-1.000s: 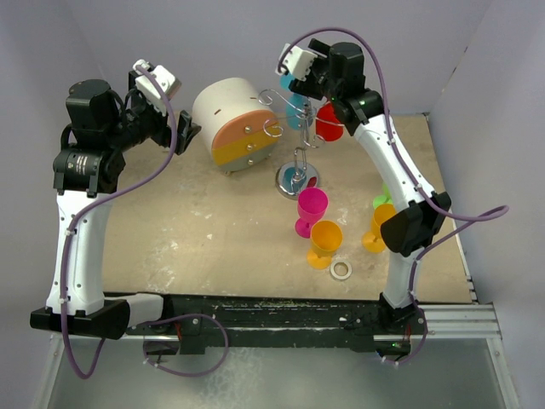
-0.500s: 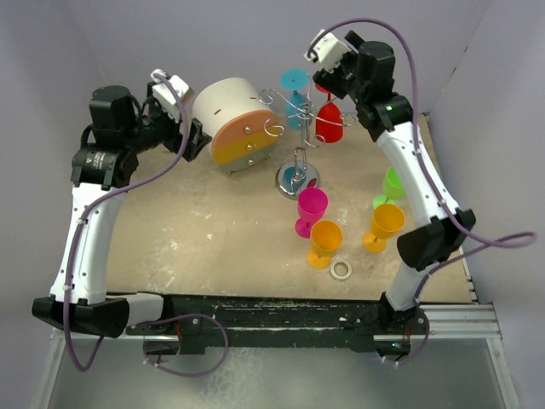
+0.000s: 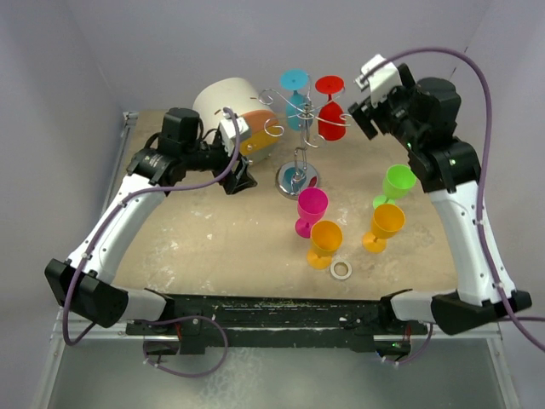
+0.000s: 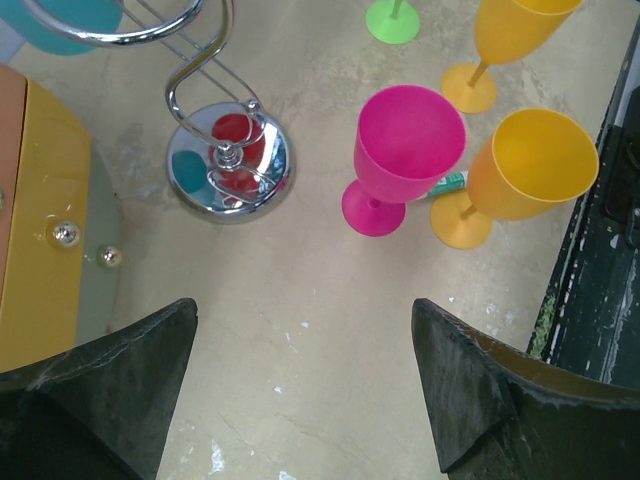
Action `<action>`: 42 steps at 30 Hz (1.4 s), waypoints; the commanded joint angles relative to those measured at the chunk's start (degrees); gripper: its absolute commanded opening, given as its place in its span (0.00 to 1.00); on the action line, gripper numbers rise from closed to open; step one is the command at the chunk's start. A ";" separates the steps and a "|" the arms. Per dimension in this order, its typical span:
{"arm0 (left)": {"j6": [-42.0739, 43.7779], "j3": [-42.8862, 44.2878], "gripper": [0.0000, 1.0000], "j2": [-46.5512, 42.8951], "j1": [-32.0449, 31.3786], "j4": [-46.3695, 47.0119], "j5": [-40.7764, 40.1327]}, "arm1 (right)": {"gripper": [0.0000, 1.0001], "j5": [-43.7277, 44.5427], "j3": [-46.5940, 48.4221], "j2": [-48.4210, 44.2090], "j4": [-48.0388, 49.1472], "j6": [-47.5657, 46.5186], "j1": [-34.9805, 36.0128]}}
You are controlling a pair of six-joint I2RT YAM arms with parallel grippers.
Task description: Place the wine glass upside down on the wine glass rack
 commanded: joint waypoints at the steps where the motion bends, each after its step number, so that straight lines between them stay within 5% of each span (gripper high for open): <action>1: -1.21 -3.42 0.92 -1.18 0.15 6.12 -3.13 | 0.79 -17.43 -6.71 -5.27 -11.76 -5.25 -0.89; 10: 0.64 -7.38 0.96 -3.25 1.34 8.33 -13.45 | 0.72 -33.81 -21.15 -8.52 -20.63 -10.90 -0.11; 17: -1.24 -8.80 0.97 -5.47 6.49 10.06 -11.72 | 0.71 -24.28 -34.13 -7.69 -12.15 -7.62 7.05; 26: -1.97 -9.64 0.98 -7.57 9.68 10.51 -10.69 | 0.64 -19.69 -38.10 -5.72 -7.88 -6.73 8.42; 42: -1.44 -10.87 0.99 -8.26 10.31 11.56 -11.75 | 0.35 -20.19 -39.09 -3.46 -10.74 -6.46 9.21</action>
